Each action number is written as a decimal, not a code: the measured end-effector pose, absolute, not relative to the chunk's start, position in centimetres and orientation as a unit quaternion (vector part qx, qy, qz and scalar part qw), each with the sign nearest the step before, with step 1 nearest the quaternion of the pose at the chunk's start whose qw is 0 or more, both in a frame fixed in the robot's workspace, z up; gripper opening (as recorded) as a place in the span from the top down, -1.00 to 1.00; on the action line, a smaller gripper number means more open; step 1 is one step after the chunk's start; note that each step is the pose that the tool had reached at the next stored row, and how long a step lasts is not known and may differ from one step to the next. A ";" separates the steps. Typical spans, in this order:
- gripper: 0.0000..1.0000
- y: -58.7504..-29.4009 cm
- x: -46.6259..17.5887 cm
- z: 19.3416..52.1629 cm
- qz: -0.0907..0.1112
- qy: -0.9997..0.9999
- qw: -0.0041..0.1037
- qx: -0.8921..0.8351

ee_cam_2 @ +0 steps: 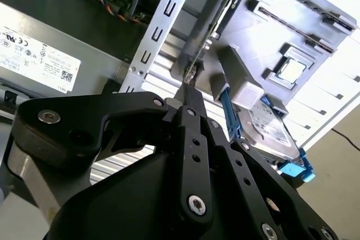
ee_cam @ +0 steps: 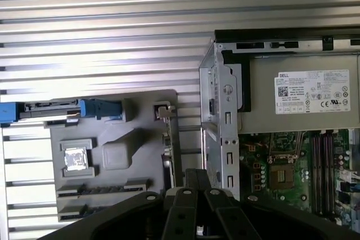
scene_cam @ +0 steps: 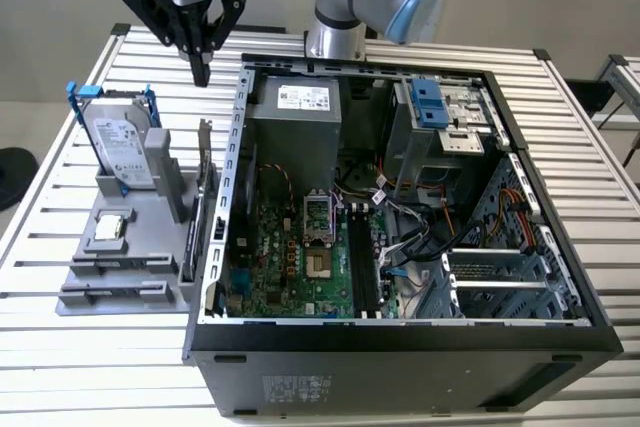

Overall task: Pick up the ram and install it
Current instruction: 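Reach for the ram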

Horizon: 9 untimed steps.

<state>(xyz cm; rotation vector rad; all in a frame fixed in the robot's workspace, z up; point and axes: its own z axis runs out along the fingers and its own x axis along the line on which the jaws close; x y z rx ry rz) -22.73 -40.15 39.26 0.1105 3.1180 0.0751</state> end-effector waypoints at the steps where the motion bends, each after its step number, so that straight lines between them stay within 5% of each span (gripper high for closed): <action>1: 1.00 -40.1 -22.8 39.3 0.024 0.999 0.010 0.035; 9: 1.00 -40.2 -23.4 39.3 0.024 0.999 0.010 0.035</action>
